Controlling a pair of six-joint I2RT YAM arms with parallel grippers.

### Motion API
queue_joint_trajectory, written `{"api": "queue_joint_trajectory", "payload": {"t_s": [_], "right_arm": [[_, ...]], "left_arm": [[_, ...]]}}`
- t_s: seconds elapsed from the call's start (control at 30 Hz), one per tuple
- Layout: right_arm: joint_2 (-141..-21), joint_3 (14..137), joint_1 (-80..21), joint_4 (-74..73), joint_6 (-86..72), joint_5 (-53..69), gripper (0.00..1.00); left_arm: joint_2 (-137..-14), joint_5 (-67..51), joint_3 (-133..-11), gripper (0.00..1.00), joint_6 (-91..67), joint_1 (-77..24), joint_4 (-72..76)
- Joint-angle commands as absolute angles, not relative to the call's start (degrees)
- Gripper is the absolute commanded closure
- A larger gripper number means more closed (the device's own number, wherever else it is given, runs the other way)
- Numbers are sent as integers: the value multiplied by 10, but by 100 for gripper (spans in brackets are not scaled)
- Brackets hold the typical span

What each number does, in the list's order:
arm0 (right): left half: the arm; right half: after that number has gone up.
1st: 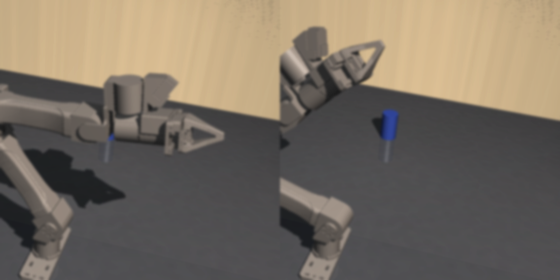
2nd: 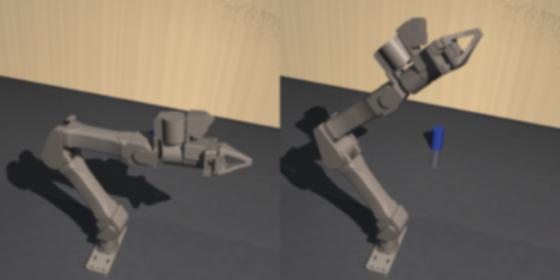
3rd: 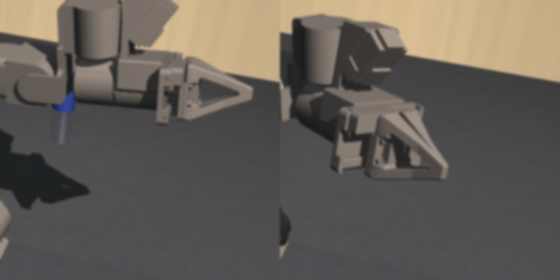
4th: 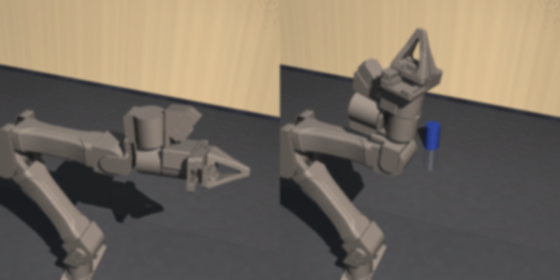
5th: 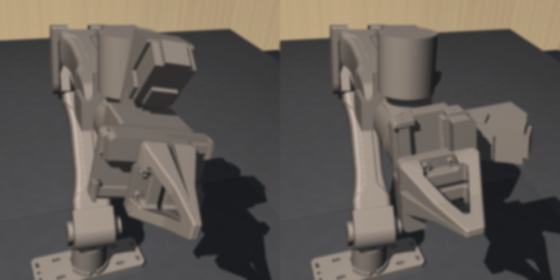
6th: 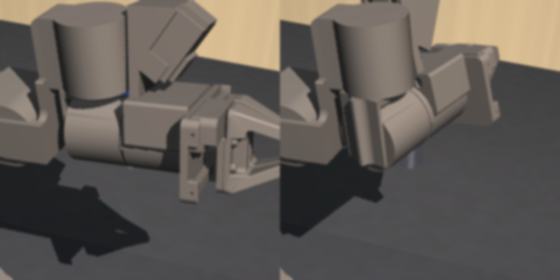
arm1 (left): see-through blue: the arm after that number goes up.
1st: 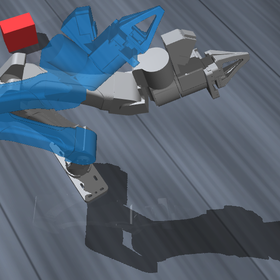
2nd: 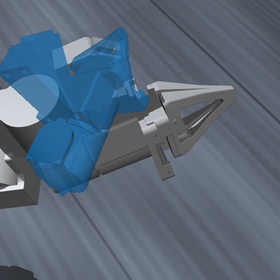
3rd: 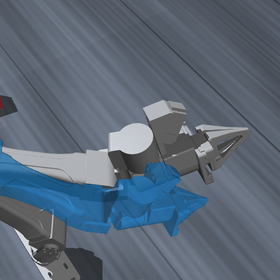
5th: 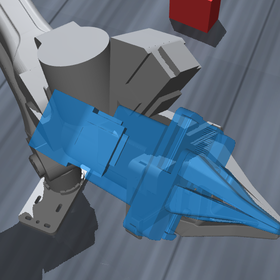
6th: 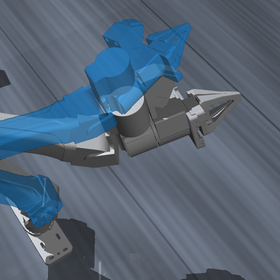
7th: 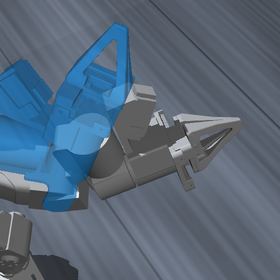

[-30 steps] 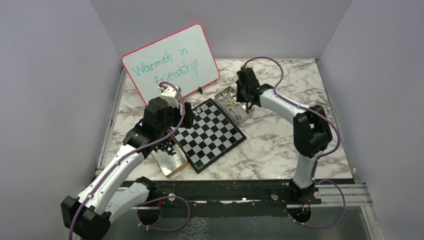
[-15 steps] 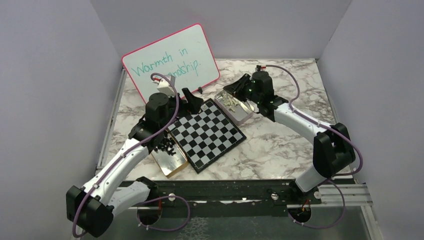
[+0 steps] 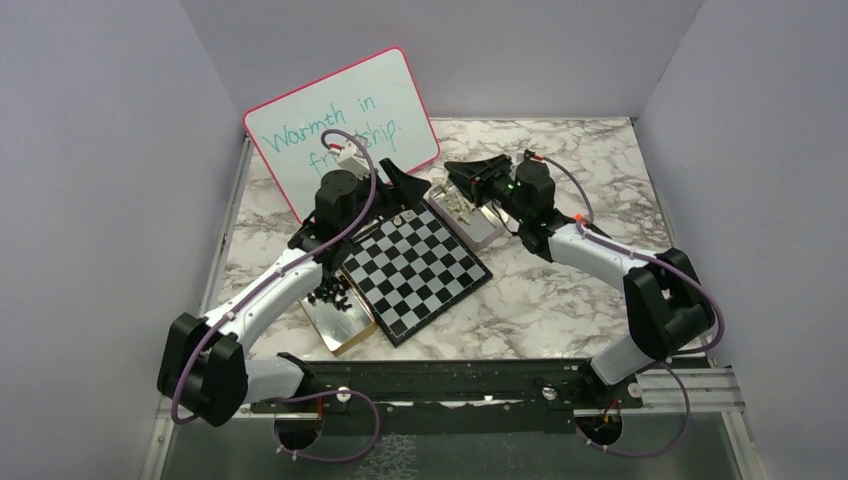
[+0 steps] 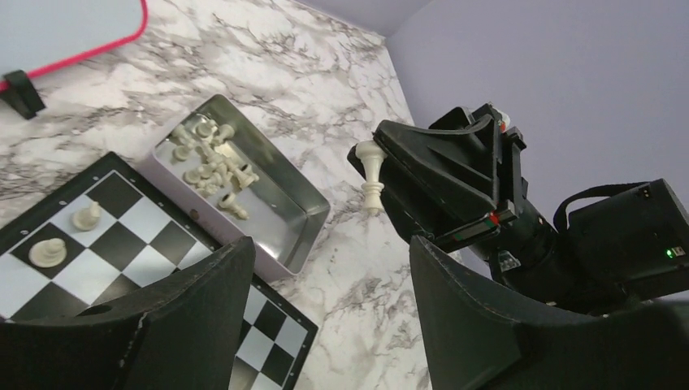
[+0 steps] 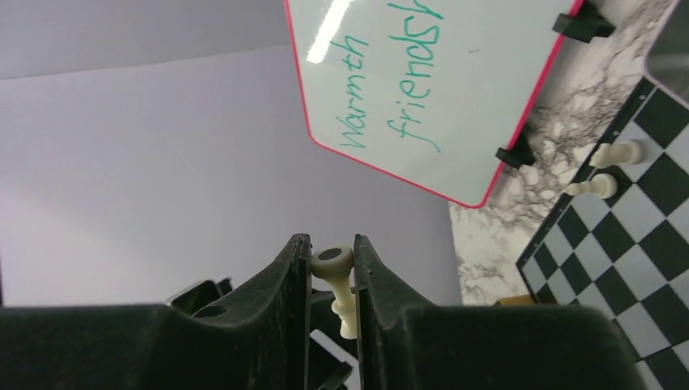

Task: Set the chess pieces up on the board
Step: Place the chess piece on the chessboard.

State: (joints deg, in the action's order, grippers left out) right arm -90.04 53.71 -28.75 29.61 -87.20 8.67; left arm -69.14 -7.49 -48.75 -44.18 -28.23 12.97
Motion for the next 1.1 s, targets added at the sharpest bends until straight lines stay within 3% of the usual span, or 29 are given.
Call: {"api": "queue_joint_trajectory", "payload": {"t_s": [0.0, 0.67, 1.07], "right_arm": [[-872, 522, -285, 372, -949, 88, 84], [-848, 492, -286, 422, -992, 61, 84], [-855, 481, -286, 430, -990, 63, 84]], "left_arm": [[-729, -140, -530, 31, -490, -283, 194], [-803, -182, -552, 37, -560, -304, 297], [-842, -203, -556, 51, -571, -308, 326]]}}
